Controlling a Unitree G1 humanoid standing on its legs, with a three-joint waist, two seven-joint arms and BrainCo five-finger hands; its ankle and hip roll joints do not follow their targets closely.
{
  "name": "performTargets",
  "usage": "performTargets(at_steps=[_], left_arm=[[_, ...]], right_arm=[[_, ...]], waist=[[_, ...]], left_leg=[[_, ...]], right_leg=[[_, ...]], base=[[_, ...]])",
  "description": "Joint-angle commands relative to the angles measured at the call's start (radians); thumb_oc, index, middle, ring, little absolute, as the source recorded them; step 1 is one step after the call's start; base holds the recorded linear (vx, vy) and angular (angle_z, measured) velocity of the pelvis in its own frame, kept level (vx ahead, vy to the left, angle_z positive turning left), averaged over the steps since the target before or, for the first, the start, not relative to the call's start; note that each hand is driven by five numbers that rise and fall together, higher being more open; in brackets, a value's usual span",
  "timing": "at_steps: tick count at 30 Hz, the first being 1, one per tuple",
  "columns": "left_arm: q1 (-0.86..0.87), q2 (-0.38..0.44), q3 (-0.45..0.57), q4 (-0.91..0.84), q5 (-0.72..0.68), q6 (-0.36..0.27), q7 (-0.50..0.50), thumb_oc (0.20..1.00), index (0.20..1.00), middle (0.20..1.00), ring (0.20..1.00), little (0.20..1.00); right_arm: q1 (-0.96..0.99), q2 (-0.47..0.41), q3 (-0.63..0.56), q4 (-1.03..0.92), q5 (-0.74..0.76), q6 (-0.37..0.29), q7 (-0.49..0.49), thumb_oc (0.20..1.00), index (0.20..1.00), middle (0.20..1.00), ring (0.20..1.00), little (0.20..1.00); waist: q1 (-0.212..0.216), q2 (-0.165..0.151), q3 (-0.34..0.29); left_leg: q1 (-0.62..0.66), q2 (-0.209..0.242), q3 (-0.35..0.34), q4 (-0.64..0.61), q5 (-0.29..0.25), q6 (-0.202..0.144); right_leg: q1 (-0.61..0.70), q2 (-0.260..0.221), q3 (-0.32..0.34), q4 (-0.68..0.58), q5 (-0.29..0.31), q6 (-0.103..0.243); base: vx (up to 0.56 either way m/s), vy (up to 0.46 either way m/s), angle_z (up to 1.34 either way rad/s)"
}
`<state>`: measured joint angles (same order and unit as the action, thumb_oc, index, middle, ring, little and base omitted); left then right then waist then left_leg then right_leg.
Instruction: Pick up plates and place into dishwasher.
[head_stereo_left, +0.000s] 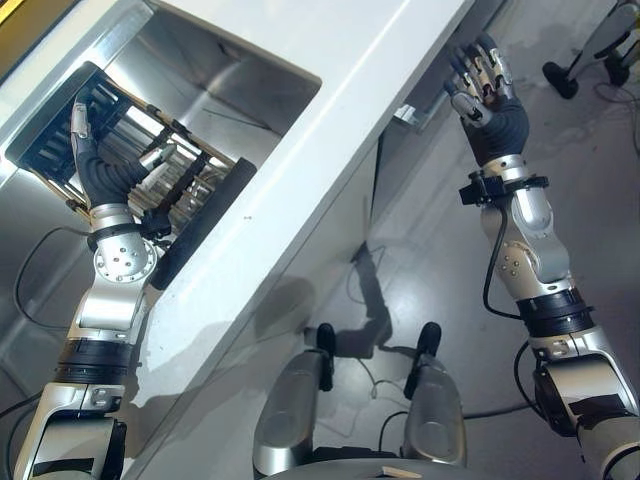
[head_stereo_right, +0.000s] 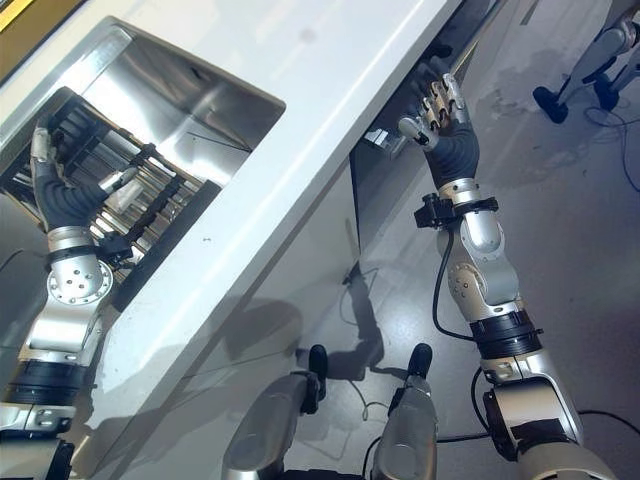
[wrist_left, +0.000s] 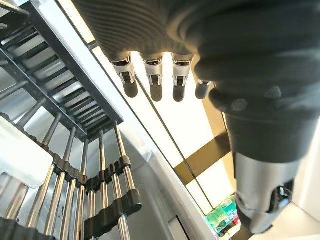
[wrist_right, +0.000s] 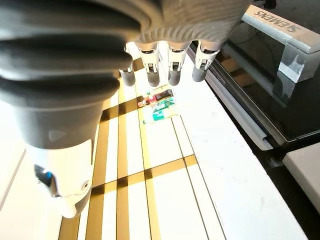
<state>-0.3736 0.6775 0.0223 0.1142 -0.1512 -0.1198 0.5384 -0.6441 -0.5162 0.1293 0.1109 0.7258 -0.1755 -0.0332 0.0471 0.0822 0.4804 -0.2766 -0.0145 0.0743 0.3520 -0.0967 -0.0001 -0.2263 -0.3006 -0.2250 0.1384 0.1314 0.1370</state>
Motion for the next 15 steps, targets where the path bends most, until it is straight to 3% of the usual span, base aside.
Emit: performTargets(at_steps=[1,9,15], left_arm=[[0.022,0.009,0.019,-0.008,0.027,-0.037,0.006,1.0,1.0,1.0,1.0,1.0],[0.039,-0.009,0.026,-0.024,0.017,-0.041,0.004,1.0,1.0,1.0,1.0,1.0],[0.092,-0.082,0.029,-0.058,0.015,-0.027,-0.007,1.0,1.0,1.0,1.0,1.0]], right_arm=[[0.027,0.032,-0.047,-0.085,-0.028,-0.057,-0.03,1.0,1.0,1.0,1.0,1.0],[0.101,0.05,-0.045,-0.131,-0.082,-0.075,-0.022,1.0,1.0,1.0,1.0,1.0],[0.153,0.066,-0.059,-0.245,-0.133,-0.069,-0.006,1.0,1.0,1.0,1.0,1.0]], waist=[[0.019,-0.033,-0.066],[-0.005,-0.041,-0.103],[-0.009,-0.074,-0.199]], left_leg=[[0.027,0.019,0.029,-0.109,0.078,-0.045],[0.082,0.023,0.036,-0.18,0.089,-0.04],[0.163,0.022,0.04,-0.23,0.078,-0.04]], right_leg=[[0.045,-0.027,0.019,0.049,-0.034,-0.011],[0.079,-0.018,0.024,0.003,-0.03,-0.007],[0.16,-0.004,0.035,-0.066,-0.031,0.001]], base=[[-0.07,-0.031,0.04],[-0.04,0.015,-0.01],[0.09,0.066,-0.11]])
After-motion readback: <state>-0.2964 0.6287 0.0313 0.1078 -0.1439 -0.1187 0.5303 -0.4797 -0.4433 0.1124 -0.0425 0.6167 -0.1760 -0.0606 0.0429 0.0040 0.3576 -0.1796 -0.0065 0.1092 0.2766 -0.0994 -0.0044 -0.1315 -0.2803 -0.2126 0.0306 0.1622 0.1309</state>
